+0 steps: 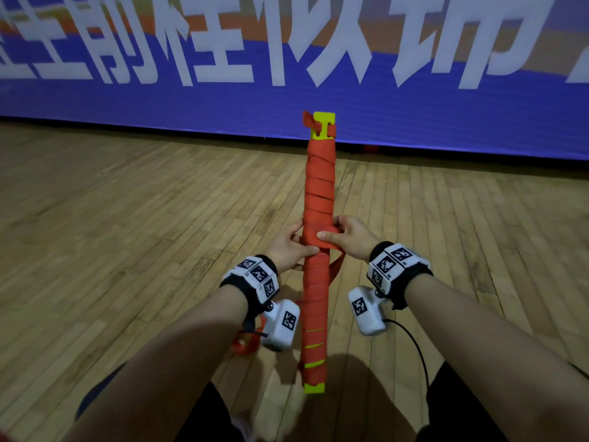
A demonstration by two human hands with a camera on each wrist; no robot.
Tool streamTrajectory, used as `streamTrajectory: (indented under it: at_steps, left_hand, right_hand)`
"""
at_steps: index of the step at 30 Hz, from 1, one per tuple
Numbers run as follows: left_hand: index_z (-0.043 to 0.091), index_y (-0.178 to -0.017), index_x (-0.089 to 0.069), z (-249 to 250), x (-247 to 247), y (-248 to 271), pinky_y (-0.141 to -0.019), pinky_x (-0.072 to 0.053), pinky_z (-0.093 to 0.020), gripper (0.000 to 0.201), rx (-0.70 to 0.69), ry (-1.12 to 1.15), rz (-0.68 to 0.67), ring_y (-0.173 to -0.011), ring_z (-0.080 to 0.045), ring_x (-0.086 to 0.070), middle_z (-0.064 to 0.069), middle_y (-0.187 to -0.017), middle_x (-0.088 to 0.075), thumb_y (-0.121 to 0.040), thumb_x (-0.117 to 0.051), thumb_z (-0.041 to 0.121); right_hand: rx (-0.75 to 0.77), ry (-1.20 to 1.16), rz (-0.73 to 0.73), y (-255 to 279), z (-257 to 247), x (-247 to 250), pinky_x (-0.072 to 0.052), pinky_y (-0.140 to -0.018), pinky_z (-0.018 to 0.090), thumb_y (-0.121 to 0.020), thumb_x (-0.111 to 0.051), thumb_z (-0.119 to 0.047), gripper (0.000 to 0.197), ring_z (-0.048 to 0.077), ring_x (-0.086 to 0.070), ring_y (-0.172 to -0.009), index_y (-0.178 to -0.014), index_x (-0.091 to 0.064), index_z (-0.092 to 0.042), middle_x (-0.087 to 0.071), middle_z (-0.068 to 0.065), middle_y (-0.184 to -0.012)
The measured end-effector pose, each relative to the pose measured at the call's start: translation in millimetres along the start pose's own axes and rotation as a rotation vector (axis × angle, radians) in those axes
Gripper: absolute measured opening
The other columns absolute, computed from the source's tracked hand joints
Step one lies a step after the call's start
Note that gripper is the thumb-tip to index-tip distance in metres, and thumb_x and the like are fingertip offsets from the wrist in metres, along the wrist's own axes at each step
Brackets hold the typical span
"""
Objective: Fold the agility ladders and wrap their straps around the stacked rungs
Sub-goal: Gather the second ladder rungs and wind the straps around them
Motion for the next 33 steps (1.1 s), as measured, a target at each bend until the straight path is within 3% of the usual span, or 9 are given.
streamTrajectory:
  at_steps: [3,5,10,17,22,24,26,30,33]
  left_hand:
    - [0.014,-0.138,-0.035,-2.2,2.4,-3.3,-0.068,-0.059,-0.038,0.077,-0.045,-0.078,0.144,-0.082,-0.021,-0.066,-0.009,-0.102,-0.058,-0.075,-0.079,0.008]
    - [0.012,-0.13,-0.036,0.2,-0.1,-1.4,-0.08,-0.056,-0.047,0.081,-0.064,-0.145,0.203,-0.091,-0.027,-0.065,-0.005,-0.108,-0.056,-0.066,-0.086,0.016]
    - [0.018,-0.143,-0.022,2.4,-15.4,7.8,-0.085,-0.051,-0.038,0.105,-0.148,-0.333,0.257,-0.103,-0.022,-0.058,-0.004,-0.123,-0.051,-0.06,-0.087,0.02]
    - [0.017,-0.141,-0.029,4.5,-6.0,8.9,-0.078,-0.043,-0.023,0.1,-0.177,-0.331,0.288,-0.094,-0.013,-0.056,0.007,-0.103,-0.053,-0.061,-0.088,0.015]
    - [0.021,-0.141,-0.029,-2.9,-4.6,6.4,-0.086,-0.052,-0.032,0.104,-0.139,-0.315,0.261,-0.098,-0.016,-0.062,0.004,-0.11,-0.06,-0.058,-0.09,0.019]
    - [0.023,-0.141,-0.029,-3.4,-3.4,4.6,-0.087,-0.053,-0.034,0.104,-0.128,-0.321,0.248,-0.099,-0.017,-0.064,0.002,-0.113,-0.064,-0.058,-0.09,0.022]
    - [0.026,-0.142,-0.029,-3.2,-0.1,2.7,-0.087,-0.053,-0.036,0.103,-0.119,-0.339,0.25,-0.098,-0.017,-0.065,0.002,-0.113,-0.065,-0.058,-0.09,0.026]
    - [0.029,-0.14,-0.029,-3.4,5.1,1.6,-0.086,-0.054,-0.039,0.103,-0.116,-0.37,0.277,-0.095,-0.018,-0.065,0.003,-0.109,-0.066,-0.057,-0.09,0.028]
    - [0.028,-0.14,-0.028,-5.3,6.9,0.6,-0.085,-0.054,-0.039,0.104,-0.109,-0.373,0.283,-0.094,-0.018,-0.064,0.004,-0.108,-0.065,-0.056,-0.09,0.027]
  right_hand:
    - [-0.014,0.065,0.079,-2.9,1.2,4.9,-0.05,-0.094,0.042,-0.084,-0.071,-0.022,0.043,0.026,-0.065,-0.099,-0.118,-0.058,0.001,-0.067,0.014,-0.11]
    - [-0.031,0.07,0.131,-4.4,1.6,9.0,-0.051,-0.092,0.042,-0.083,-0.071,-0.025,0.044,0.025,-0.065,-0.098,-0.118,-0.058,-0.001,-0.067,0.012,-0.108]
    - [-0.065,0.041,0.199,-4.4,0.0,13.7,-0.052,-0.091,0.042,-0.084,-0.071,-0.028,0.042,0.025,-0.065,-0.097,-0.115,-0.059,-0.003,-0.067,0.012,-0.107]
    - [-0.045,-0.036,0.174,-2.3,-6.9,13.6,-0.053,-0.091,0.043,-0.08,-0.075,-0.027,0.048,0.026,-0.067,-0.096,-0.117,-0.06,0.0,-0.068,0.014,-0.107]
    - [-0.075,-0.071,0.059,1.4,-5.9,13.4,-0.053,-0.09,0.038,-0.083,-0.071,-0.018,0.038,0.03,-0.064,-0.099,-0.114,-0.059,0.0,-0.065,0.02,-0.109]
    - [-0.086,-0.12,0.061,2.3,-3.0,14.9,-0.052,-0.07,0.019,-0.086,-0.068,-0.017,0.037,0.018,-0.061,-0.085,-0.116,-0.053,-0.002,-0.061,0.01,-0.1]
    - [-0.1,-0.148,0.096,4.2,-0.1,16.0,-0.04,-0.054,0.013,-0.089,-0.065,-0.02,0.03,0.008,-0.052,-0.074,-0.109,-0.045,-0.011,-0.053,0.002,-0.092]
    - [0.009,-0.15,0.146,5.7,-7.3,15.9,-0.045,-0.062,0.017,-0.091,-0.061,-0.011,0.024,0.013,-0.056,-0.073,-0.083,-0.04,-0.019,-0.055,0.007,-0.088]
    - [0.103,-0.054,0.198,8.7,-18.9,20.1,-0.043,-0.071,0.023,-0.086,-0.066,-0.006,0.026,0.011,-0.052,-0.076,-0.073,-0.047,-0.019,-0.054,0.0,-0.081]
Point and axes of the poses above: each hand's wrist, its own y-axis away from the middle knuckle, its own x-axis out of the back of the hand, z = x × y, the point moved 10 cm from there along -y, towards the middle knuckle
